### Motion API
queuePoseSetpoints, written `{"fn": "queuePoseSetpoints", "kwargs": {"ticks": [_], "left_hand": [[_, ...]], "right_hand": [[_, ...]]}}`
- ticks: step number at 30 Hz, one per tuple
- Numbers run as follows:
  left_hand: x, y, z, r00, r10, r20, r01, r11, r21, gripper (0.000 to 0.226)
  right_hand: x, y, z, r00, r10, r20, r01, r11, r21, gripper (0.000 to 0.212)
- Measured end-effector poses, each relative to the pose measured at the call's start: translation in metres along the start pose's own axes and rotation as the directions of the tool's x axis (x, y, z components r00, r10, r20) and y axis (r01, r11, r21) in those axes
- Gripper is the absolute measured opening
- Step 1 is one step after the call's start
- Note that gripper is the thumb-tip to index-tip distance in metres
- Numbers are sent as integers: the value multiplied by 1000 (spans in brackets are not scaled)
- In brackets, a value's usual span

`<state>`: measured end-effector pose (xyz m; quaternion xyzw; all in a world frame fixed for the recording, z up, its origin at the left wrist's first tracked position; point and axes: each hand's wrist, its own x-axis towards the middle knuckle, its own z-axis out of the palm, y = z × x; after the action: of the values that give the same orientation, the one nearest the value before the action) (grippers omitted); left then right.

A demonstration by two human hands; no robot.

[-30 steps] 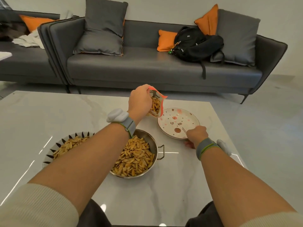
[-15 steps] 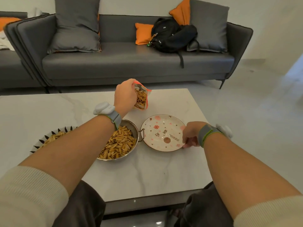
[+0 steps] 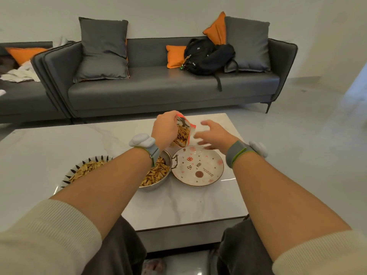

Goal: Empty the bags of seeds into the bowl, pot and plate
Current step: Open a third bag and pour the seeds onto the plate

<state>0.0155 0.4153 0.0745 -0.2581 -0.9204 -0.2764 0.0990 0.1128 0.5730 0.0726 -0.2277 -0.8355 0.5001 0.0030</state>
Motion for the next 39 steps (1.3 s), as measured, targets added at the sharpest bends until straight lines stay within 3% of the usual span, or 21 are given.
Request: {"fn": "queuePoseSetpoints", "kwargs": {"ticks": [1,3,5,8,11,13,15,17,19,22,24,27,29,31,33,34,37,38,39], "left_hand": [[-1,2,0,999,21,28,-21,1000,11,32],[-1,8,3,996,65,55,-66,998,17,35],[-2,11,7,993,112,49,-112,994,9,35],[-7,11,21,984,180,13,-179,982,-52,39],[-4,-2,31,981,192,38,-183,969,-163,45],[-2,-9,29,979,145,147,-113,971,-209,58],[-1,-18,27,971,1,240,57,970,-235,71],[-1,-23,25,956,-126,264,190,953,-235,62],[-1,-27,24,941,-254,226,305,923,-235,38],[2,-34,30,842,-405,356,537,696,-476,30],[2,-36,34,812,-426,399,584,598,-549,24],[-1,-30,29,804,-415,426,593,505,-627,22],[0,-24,22,788,-312,530,615,411,-673,21],[-2,-20,11,743,-206,637,669,218,-710,25],[-2,-27,9,708,-244,663,676,-37,-736,43],[1,-30,11,683,-295,669,670,-114,-734,50],[14,-36,30,607,-324,726,700,-215,-681,42],[16,-38,32,579,-361,731,713,-212,-669,37],[18,-40,39,568,-411,713,735,-137,-664,32]], "right_hand": [[-4,-9,5,999,-35,17,33,996,80,79],[-4,-14,13,995,-93,-41,92,995,-27,79],[-1,-10,17,987,-76,-143,66,995,-74,63],[3,-7,15,982,22,-187,-19,1000,21,26],[17,0,12,969,125,-212,-105,989,103,20],[25,6,7,956,167,-241,-124,975,183,20],[32,7,6,952,185,-246,-120,959,255,17],[37,5,8,955,176,-238,-111,958,264,16],[44,2,11,959,159,-234,-97,962,256,16],[47,-2,17,961,168,-218,-97,948,303,17],[45,-3,21,978,173,-114,-129,940,316,20],[40,-1,22,984,176,18,-171,921,349,18],[39,5,17,982,175,66,-186,893,410,22],[40,11,12,979,182,93,-204,851,483,25],[40,14,11,975,191,111,-221,813,538,27],[41,14,10,975,187,119,-221,801,556,28],[40,15,7,976,157,149,-214,802,558,27],[39,15,6,975,141,170,-213,809,548,27],[38,16,4,972,133,193,-218,815,537,28]]}}
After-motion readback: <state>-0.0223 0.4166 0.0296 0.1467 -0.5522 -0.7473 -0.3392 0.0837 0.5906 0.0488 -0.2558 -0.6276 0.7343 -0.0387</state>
